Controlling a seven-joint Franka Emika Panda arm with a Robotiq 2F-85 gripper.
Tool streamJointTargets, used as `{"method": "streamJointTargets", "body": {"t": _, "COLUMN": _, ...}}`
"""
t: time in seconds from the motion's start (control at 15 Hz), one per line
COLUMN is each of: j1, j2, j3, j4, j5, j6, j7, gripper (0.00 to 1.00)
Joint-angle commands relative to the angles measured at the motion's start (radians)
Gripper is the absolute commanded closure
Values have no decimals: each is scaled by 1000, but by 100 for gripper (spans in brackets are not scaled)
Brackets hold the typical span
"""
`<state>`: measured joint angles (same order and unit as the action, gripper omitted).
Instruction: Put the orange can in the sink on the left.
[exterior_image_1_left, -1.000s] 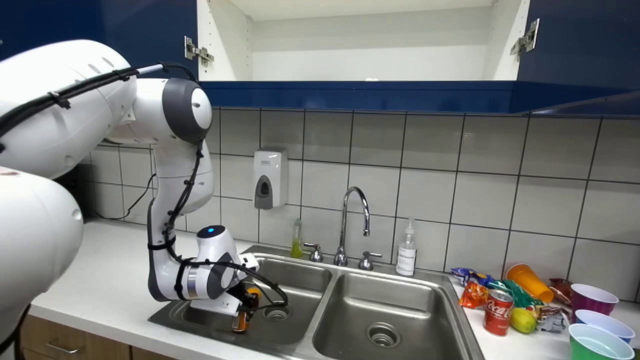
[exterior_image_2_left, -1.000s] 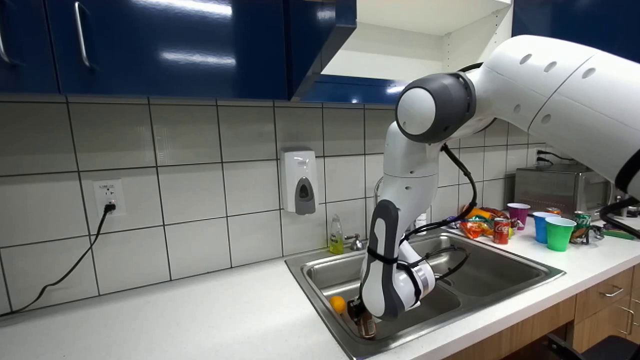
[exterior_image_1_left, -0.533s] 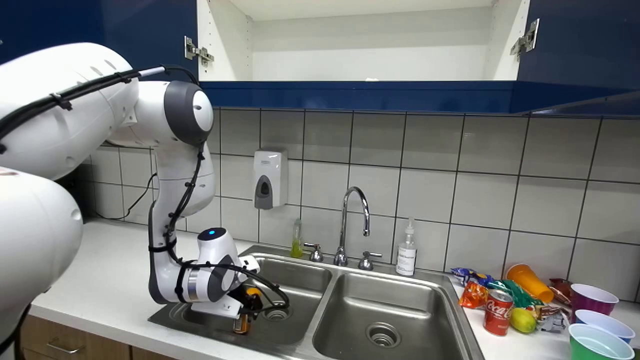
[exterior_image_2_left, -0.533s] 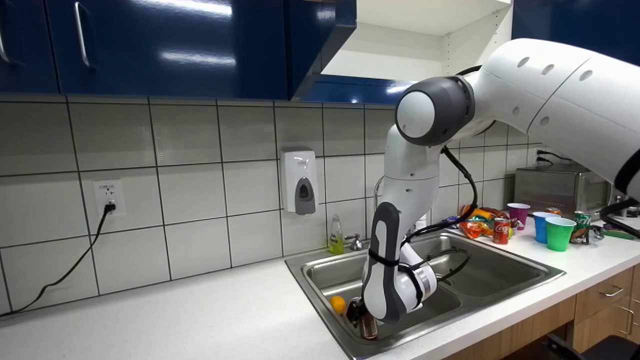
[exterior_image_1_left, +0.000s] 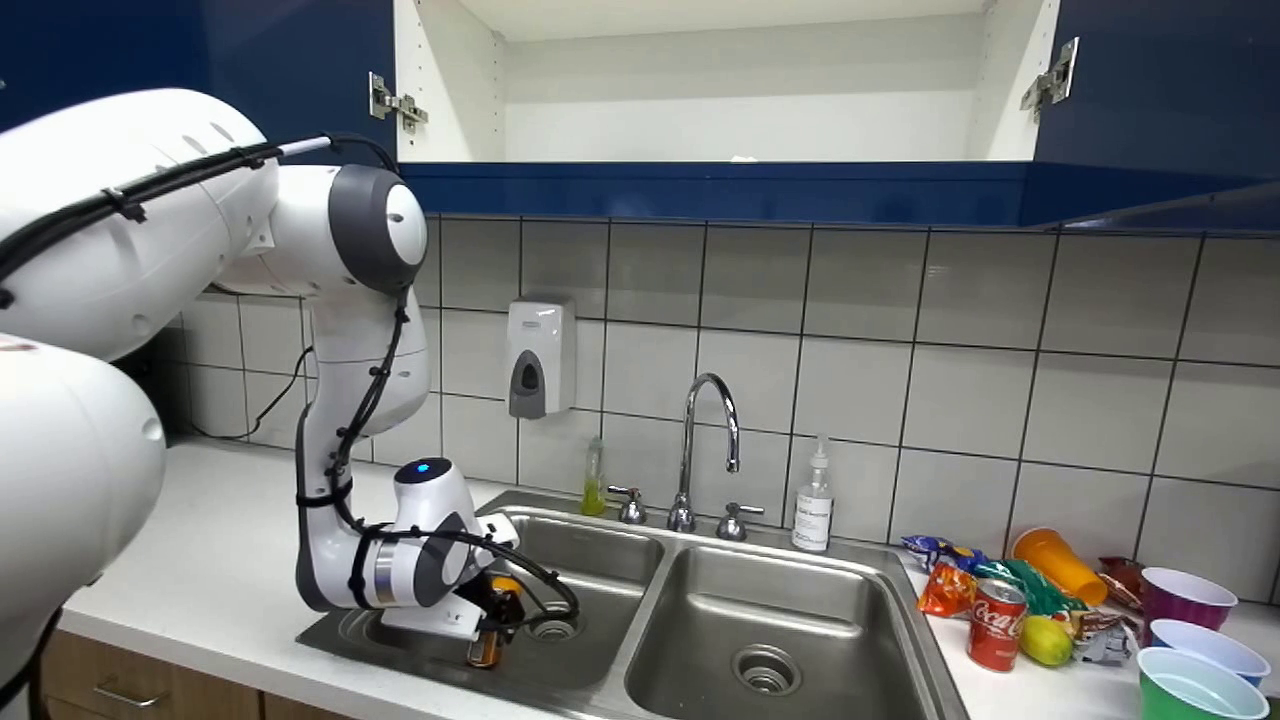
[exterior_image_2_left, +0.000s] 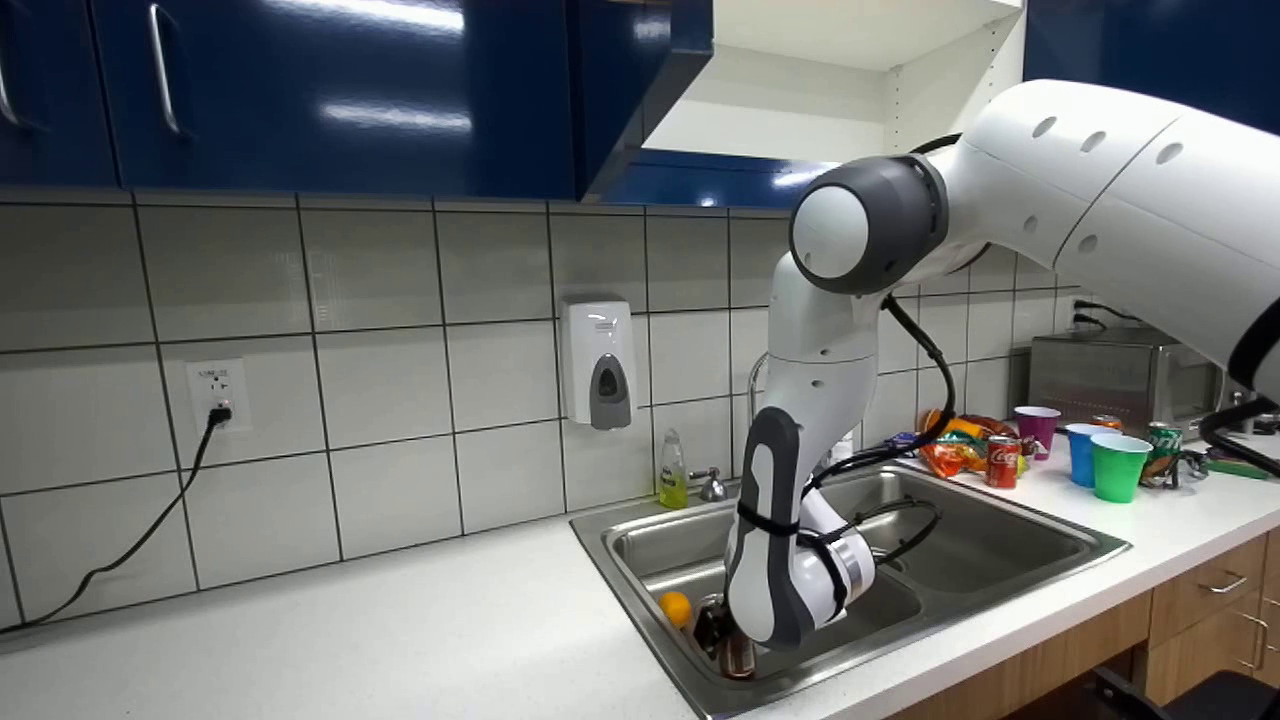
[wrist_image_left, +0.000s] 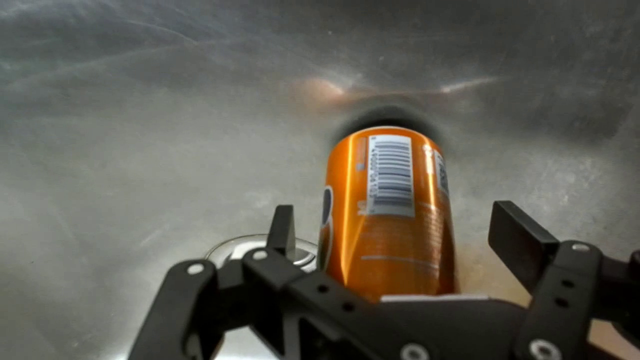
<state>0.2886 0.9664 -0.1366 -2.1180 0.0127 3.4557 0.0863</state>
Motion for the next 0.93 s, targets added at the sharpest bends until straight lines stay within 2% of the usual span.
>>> {"method": "streamJointTargets", "body": {"t": 0.0, "j1": 10, "j2": -20, "j3": 4, "j4": -12, "j5": 30, "j6": 0, "j7": -46, "gripper": 0}}
{"method": "streamJointTargets", "body": {"t": 0.53, "j1": 61, "j2": -73, "j3": -9, "j4": -57, "j5": 67, "j6": 0, "j7": -40, "gripper": 0}}
{"method": "streamJointTargets", "body": {"t": 0.87, "j1": 60, "j2": -93, "j3": -2, "j4": -76, "j5": 78, "j6": 0, "j7": -38, "gripper": 0}}
